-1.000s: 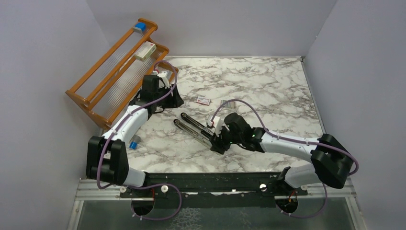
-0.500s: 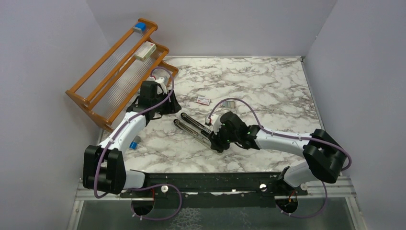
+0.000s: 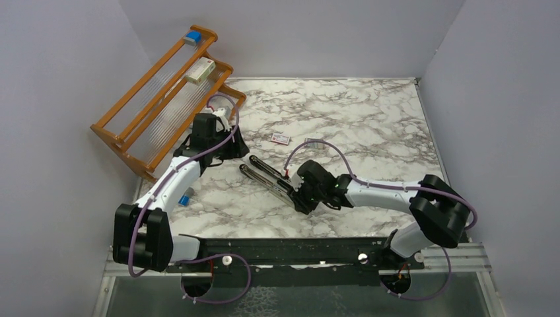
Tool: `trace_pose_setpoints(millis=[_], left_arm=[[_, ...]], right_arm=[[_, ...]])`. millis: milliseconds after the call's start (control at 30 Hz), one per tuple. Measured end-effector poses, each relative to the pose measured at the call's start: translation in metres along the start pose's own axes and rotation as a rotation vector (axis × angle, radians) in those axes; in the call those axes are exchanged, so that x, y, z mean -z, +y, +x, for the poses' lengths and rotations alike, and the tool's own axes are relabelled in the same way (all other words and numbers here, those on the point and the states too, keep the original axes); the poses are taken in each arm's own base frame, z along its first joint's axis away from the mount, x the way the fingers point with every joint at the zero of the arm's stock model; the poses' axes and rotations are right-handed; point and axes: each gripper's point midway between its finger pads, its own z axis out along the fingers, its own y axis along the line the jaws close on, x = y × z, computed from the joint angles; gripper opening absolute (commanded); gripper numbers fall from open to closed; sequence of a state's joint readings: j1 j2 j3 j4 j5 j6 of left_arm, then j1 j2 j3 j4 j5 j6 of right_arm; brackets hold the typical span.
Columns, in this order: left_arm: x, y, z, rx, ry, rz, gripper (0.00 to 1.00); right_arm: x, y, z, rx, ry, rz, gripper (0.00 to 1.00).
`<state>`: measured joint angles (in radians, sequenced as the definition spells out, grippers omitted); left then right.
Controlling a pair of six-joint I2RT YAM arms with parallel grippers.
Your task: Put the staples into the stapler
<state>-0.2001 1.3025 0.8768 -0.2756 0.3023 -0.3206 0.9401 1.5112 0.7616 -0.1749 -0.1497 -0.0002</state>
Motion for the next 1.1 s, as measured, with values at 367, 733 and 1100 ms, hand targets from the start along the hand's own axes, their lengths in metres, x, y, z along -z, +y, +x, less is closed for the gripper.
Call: trace_pose_setpoints(millis=[367, 733, 1100], left_arm=[[0.005, 0.0, 0.002, 0.017, -0.01, -0.006, 0.6], [0.005, 0.005, 0.015, 0.043, 0.008, -0.024, 0.61], [0.006, 0.007, 0.024, 0.109, -0.019, -0.024, 0.75]], right_arm=[[0.008, -0.004, -0.007, -0.005, -0.03, 0.075, 0.28], [0.007, -0.004, 0.002, -0.02, 0.007, 0.077, 0.22], [0.006, -0.004, 0.001, -0.024, 0.007, 0.08, 0.01]])
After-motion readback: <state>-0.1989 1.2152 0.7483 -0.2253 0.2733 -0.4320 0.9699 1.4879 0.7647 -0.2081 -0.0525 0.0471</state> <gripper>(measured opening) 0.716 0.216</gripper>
